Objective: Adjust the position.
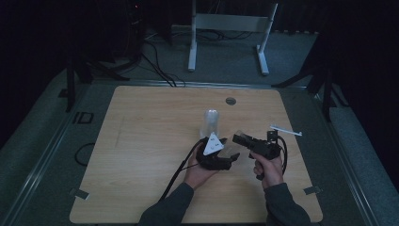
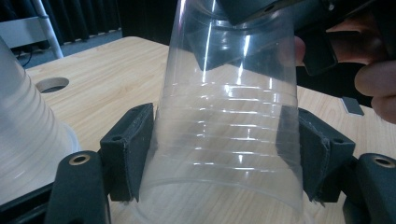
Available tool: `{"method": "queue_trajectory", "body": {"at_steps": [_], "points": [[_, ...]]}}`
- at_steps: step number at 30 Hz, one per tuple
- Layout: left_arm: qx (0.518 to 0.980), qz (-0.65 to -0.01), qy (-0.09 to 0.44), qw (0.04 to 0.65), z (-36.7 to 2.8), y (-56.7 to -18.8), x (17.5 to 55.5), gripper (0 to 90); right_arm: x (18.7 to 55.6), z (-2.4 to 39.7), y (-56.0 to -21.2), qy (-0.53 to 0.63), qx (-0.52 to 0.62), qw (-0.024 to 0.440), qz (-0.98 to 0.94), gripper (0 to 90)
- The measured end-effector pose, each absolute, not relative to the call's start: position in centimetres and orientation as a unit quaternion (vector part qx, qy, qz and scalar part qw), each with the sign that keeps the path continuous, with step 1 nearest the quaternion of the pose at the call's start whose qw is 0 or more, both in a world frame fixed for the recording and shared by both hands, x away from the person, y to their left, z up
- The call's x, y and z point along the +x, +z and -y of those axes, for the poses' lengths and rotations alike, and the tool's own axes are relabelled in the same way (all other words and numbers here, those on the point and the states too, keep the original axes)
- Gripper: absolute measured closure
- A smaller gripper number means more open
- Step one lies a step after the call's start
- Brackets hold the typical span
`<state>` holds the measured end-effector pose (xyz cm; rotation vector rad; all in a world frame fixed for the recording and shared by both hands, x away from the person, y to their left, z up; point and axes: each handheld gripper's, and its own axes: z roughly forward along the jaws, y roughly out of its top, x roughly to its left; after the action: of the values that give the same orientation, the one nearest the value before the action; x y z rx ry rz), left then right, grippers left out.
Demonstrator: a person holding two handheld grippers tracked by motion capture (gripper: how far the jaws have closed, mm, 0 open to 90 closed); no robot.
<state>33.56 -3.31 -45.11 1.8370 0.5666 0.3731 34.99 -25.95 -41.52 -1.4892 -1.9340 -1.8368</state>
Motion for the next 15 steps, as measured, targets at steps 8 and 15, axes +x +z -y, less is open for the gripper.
{"method": "queue_trajectory", "body": {"at_steps": [8, 15], "points": [[0.782, -0.242, 0.162, 0.551, 2.98, -44.99, 33.67, 29.3, 34.77, 26.23, -41.25, -0.599, -0.475, 0.038, 0.643, 31.5], [0.782, -0.246, 0.165, 0.549, 2.49, -44.93, 33.83, 29.3, 34.52, 26.43, -41.07, -0.595, -0.463, 0.034, 0.657, 31.4]]}}
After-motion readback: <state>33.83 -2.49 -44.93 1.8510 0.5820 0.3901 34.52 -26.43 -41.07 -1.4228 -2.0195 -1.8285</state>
